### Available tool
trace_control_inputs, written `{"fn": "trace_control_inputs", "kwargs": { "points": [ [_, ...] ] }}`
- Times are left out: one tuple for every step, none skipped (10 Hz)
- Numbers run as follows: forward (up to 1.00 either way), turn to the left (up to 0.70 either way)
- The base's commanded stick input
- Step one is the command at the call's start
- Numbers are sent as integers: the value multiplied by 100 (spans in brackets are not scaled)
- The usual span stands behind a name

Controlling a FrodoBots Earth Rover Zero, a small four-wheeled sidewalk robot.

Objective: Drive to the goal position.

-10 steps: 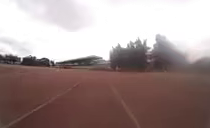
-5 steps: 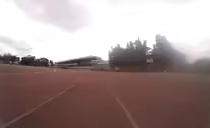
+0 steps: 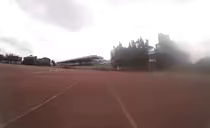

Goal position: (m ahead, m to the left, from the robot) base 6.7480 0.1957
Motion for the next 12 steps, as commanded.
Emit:
{"fn": "trace_control_inputs", "kwargs": {
  "points": [
    [100, 0],
    [100, 0],
    [100, 0],
    [100, 0],
    [100, 0],
    [100, 0],
    [100, 0],
    [100, 0],
    [100, -18],
    [100, -37],
    [100, 0],
    [100, 0]
  ]
}}
